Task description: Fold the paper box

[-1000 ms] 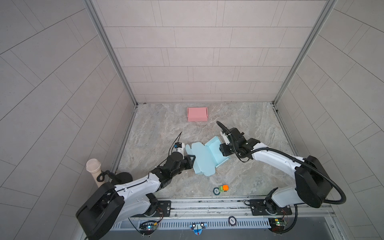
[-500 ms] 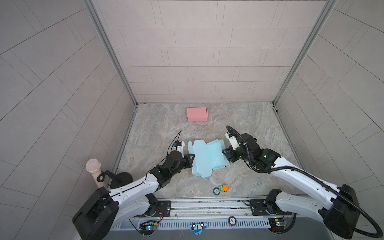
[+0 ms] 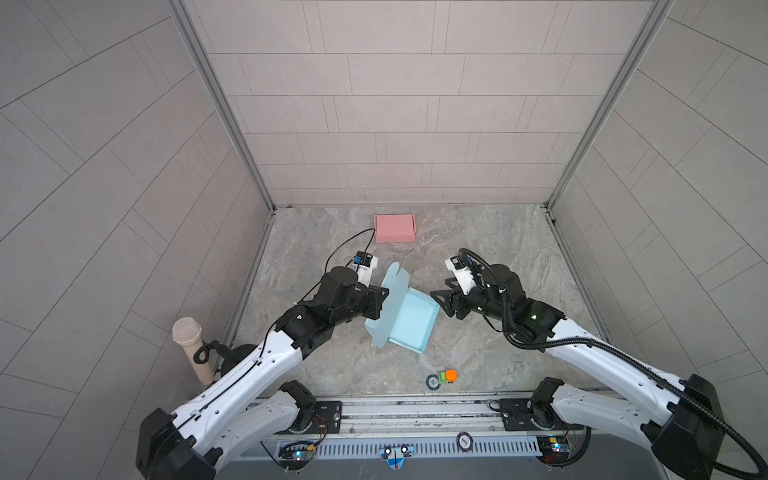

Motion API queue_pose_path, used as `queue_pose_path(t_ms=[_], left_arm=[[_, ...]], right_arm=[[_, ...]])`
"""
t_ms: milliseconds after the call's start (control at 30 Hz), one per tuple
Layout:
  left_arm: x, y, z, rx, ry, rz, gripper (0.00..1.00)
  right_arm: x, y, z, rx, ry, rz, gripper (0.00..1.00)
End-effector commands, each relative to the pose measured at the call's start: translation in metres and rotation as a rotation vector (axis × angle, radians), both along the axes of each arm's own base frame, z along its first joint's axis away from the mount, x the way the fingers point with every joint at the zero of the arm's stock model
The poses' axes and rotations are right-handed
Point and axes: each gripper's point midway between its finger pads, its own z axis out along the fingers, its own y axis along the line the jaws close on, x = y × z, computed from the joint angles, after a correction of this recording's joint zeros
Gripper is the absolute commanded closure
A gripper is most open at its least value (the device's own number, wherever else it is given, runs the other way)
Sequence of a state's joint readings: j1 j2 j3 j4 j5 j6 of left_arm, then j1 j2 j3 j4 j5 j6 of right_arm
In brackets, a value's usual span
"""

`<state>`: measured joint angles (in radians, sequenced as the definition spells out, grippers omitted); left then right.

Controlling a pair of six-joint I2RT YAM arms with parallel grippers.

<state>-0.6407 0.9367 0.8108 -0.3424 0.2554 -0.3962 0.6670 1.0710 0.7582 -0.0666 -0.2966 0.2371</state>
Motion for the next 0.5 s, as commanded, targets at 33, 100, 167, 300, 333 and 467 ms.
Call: queue_pose_path(t_ms=[33, 100, 167, 300, 333, 467], left_arm=[[-0.019, 0.006, 0.004, 0.125, 0.022, -0.116, 0.96], [-0.021, 0.006, 0.007, 0.154, 0.027, -0.145, 0.96], [-0.026, 0.005, 0.008, 0.182, 0.033, -0.187, 0.96], [-0.036, 0.001, 0.02, 0.212, 0.014, -0.293, 0.96], [-0.038, 0.0, 0.024, 0.213, 0.007, -0.313, 0.97], [-0.044, 0.001, 0.036, 0.227, -0.047, -0.363, 0.98]], right_arm=[[-0.001, 0.028, 0.026, 0.068, -0.133, 0.161, 0.35], [-0.003, 0.034, 0.028, 0.087, -0.176, 0.207, 0.35], [-0.003, 0.034, 0.032, 0.111, -0.207, 0.213, 0.34], [-0.013, 0.039, 0.033, 0.124, -0.25, 0.295, 0.31], [-0.014, 0.04, 0.031, 0.116, -0.246, 0.31, 0.31], [-0.025, 0.048, 0.033, 0.128, -0.223, 0.394, 0.31]])
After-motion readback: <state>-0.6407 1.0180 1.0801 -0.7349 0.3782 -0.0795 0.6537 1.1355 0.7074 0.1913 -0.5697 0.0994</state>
